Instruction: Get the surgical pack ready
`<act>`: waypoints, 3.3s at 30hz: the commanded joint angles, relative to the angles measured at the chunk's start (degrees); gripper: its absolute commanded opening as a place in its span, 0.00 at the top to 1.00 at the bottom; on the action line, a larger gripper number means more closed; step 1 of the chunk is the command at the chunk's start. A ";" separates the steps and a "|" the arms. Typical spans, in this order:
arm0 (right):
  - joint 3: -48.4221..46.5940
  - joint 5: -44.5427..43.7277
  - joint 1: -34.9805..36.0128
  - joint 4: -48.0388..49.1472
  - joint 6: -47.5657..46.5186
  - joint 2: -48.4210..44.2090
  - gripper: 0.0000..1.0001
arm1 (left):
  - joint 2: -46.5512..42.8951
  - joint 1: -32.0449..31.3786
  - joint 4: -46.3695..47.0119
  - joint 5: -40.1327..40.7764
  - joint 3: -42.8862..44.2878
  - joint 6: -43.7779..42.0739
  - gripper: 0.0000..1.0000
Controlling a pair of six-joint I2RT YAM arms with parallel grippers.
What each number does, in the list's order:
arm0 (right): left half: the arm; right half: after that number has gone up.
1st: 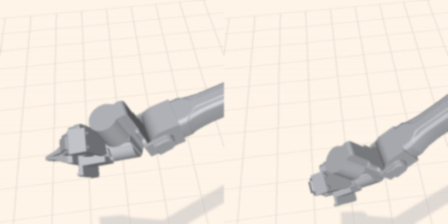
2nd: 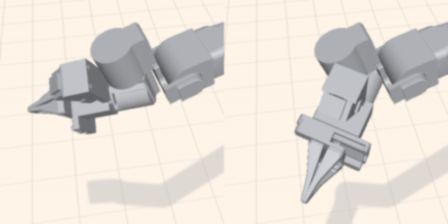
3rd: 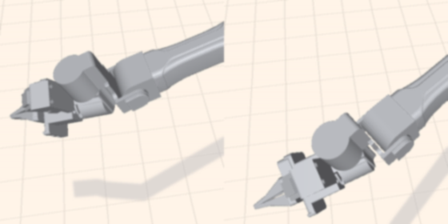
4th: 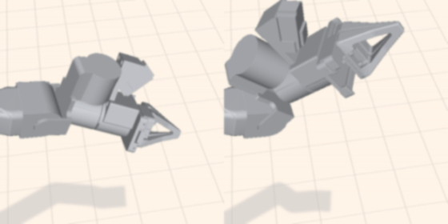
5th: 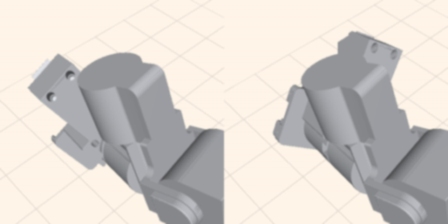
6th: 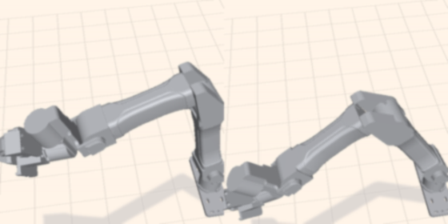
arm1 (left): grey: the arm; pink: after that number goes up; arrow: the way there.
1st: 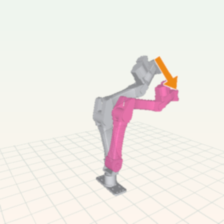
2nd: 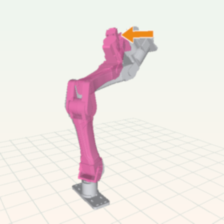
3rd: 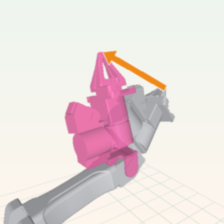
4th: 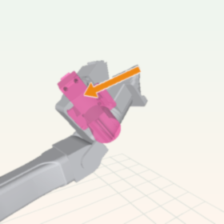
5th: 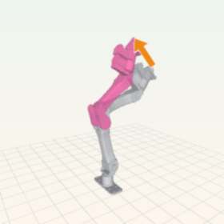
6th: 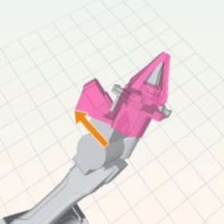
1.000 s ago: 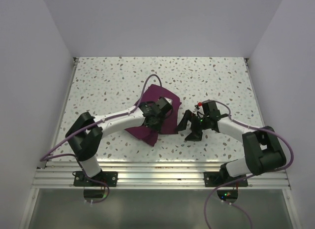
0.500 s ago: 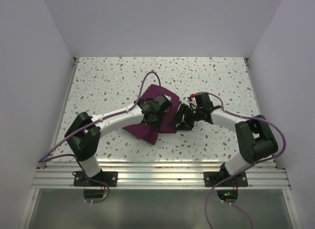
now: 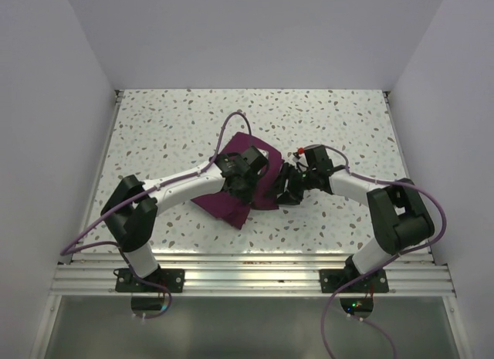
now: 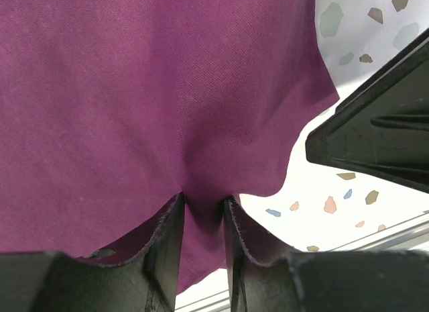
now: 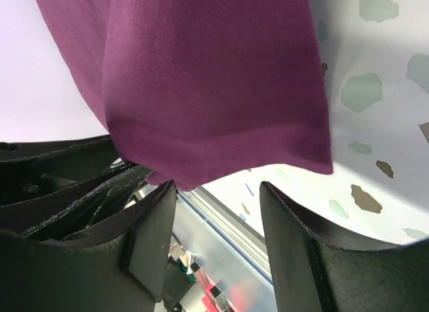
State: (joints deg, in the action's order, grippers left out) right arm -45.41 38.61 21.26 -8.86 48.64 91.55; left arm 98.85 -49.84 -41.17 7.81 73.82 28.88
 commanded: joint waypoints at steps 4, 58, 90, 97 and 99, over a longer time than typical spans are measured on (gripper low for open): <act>-1.17 1.20 0.37 1.22 0.14 0.03 0.43 | -1.82 0.80 2.58 -0.87 1.24 0.12 0.74; -1.26 -9.07 13.46 47.79 27.29 16.19 1.00 | -2.79 0.98 0.39 -9.92 4.84 -2.43 1.00; -3.10 -8.38 0.28 14.31 7.43 0.03 1.00 | -4.72 2.03 0.03 -9.04 2.03 -3.75 1.00; -3.46 -7.32 0.28 19.93 10.42 4.86 1.00 | -4.98 2.03 0.91 -10.80 2.12 -4.62 1.00; -3.81 -6.88 0.37 22.73 11.73 6.27 1.00 | -5.07 2.03 1.18 -11.15 2.03 -4.89 1.00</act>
State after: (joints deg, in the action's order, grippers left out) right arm -47.35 30.15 21.43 7.35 57.89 96.38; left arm 96.53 -48.01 -42.44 -0.19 75.83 25.45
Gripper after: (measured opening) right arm 0.010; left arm 0.019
